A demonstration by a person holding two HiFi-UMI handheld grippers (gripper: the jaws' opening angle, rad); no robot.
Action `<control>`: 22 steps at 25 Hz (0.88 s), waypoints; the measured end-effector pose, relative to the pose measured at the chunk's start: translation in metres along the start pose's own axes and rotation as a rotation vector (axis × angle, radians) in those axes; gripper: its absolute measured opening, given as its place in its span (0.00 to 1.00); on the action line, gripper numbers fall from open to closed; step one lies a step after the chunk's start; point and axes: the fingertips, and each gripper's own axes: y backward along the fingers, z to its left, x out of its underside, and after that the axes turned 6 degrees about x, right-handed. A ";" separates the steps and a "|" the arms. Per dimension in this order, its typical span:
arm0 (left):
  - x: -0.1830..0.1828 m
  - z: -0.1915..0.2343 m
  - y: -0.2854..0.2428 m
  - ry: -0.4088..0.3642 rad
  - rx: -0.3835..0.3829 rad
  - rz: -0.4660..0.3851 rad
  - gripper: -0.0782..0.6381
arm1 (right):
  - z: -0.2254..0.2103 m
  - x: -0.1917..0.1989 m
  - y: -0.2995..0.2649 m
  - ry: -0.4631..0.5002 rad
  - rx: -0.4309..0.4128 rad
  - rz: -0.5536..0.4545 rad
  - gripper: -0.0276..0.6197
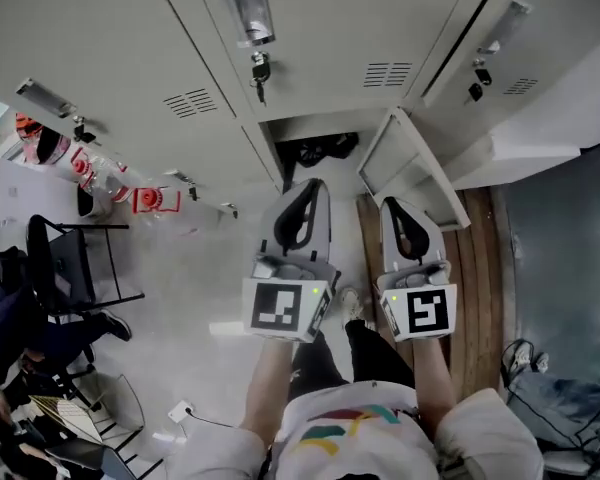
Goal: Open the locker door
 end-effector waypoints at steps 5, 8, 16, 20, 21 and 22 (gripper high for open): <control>-0.046 0.014 0.043 -0.042 -0.171 -0.016 0.14 | 0.014 -0.048 0.010 -0.059 0.002 -0.026 0.05; -0.058 0.018 0.065 -0.052 -0.248 -0.025 0.14 | 0.021 -0.068 0.015 -0.062 -0.001 -0.042 0.05; -0.072 0.013 0.106 -0.123 -0.345 -0.060 0.14 | 0.046 -0.096 0.027 -0.042 -0.075 -0.119 0.05; -0.084 0.015 0.113 -0.145 -0.374 -0.102 0.14 | 0.060 -0.093 0.029 -0.036 -0.088 -0.125 0.05; -0.086 0.015 0.114 -0.151 -0.379 -0.108 0.14 | 0.064 -0.092 0.029 -0.037 -0.095 -0.125 0.05; -0.086 0.015 0.115 -0.155 -0.383 -0.111 0.14 | 0.067 -0.090 0.029 -0.039 -0.102 -0.124 0.05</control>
